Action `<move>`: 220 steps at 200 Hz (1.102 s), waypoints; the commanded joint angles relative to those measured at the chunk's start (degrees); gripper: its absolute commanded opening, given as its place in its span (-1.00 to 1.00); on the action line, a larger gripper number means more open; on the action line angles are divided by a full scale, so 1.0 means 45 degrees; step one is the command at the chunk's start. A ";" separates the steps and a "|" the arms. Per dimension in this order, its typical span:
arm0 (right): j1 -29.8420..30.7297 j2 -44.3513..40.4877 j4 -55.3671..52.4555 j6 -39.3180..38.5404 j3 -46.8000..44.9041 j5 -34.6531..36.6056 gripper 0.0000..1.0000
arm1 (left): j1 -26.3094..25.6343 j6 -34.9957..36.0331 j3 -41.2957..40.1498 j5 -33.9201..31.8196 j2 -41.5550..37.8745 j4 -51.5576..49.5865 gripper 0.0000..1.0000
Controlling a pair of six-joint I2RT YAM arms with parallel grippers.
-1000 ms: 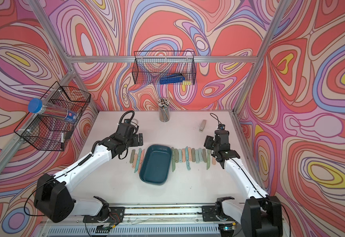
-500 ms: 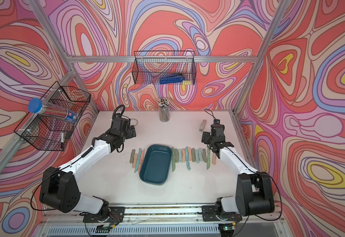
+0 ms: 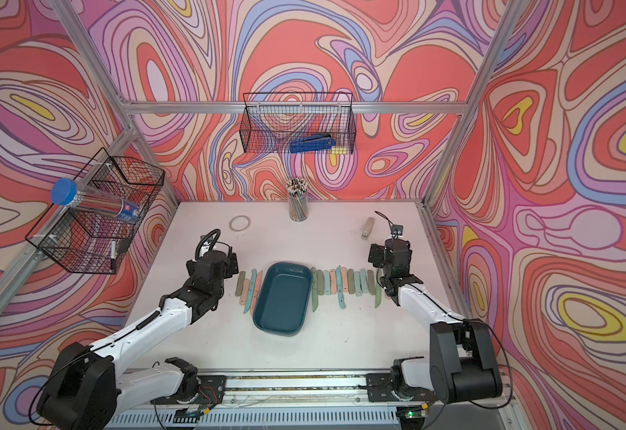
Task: Take the fruit knife out of the storage box
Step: Reset both arms
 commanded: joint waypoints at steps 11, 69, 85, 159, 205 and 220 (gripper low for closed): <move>-0.0045 -0.0004 0.2330 -0.0783 -0.0763 0.1344 0.89 | -0.0005 0.0610 -0.0725 -0.1220 -0.0226 0.1618 0.99; -0.0112 0.2524 0.8028 -0.1154 -0.2553 0.0440 0.96 | 0.0550 0.2974 -0.3192 -0.1562 0.0731 0.6539 1.00; -0.0099 0.3074 0.9418 -0.1157 -0.2890 0.0173 0.96 | 0.0923 0.3009 -0.3980 -0.1087 0.1418 0.8482 0.99; -0.0129 0.4829 1.1870 -0.1152 -0.3438 -0.0106 0.96 | 0.1768 0.4307 -0.4926 0.0778 0.2908 1.2536 0.99; -0.0120 0.4894 1.0529 -0.1435 -0.2679 -0.0674 0.96 | 0.2499 0.4010 -0.4371 0.2872 0.4074 1.2322 0.99; -0.0189 0.4883 1.0240 -0.1387 -0.2550 -0.0872 0.96 | 0.2875 0.3851 -0.4472 0.3520 0.4322 1.2693 1.00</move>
